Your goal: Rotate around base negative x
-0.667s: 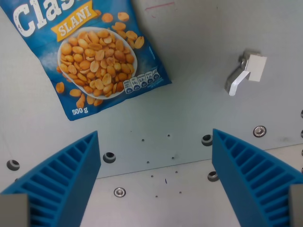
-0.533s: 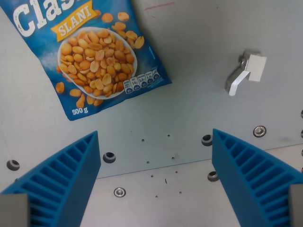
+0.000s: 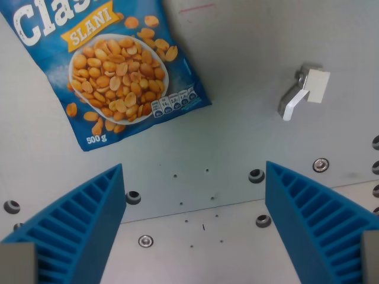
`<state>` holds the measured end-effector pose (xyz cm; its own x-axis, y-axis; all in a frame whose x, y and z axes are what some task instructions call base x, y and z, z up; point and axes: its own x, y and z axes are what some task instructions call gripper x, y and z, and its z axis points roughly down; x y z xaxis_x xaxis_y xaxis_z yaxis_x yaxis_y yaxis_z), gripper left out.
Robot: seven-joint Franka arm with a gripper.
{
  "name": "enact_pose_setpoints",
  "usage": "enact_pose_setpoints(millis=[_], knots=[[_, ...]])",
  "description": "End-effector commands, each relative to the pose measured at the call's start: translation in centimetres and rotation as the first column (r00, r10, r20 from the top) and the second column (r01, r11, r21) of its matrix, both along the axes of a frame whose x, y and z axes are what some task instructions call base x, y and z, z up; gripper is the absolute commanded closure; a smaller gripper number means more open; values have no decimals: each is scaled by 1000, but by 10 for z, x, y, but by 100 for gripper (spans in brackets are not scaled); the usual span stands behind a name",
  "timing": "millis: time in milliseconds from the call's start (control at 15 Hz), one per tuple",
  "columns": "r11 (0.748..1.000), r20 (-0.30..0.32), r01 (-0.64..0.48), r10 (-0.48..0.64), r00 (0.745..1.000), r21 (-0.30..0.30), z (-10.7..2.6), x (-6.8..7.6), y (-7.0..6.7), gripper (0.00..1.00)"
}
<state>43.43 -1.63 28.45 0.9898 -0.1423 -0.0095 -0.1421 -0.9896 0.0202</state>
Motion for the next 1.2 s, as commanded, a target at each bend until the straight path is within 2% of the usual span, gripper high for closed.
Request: enact_pose_setpoints(millis=[67,600,1200], knots=[[991,8,9,-8,1000,-135,3,0,2,0],[971,7,9,-8,1000,-240,3,0,2,0],[935,6,10,-8,1000,-354,3,0,2,0]])
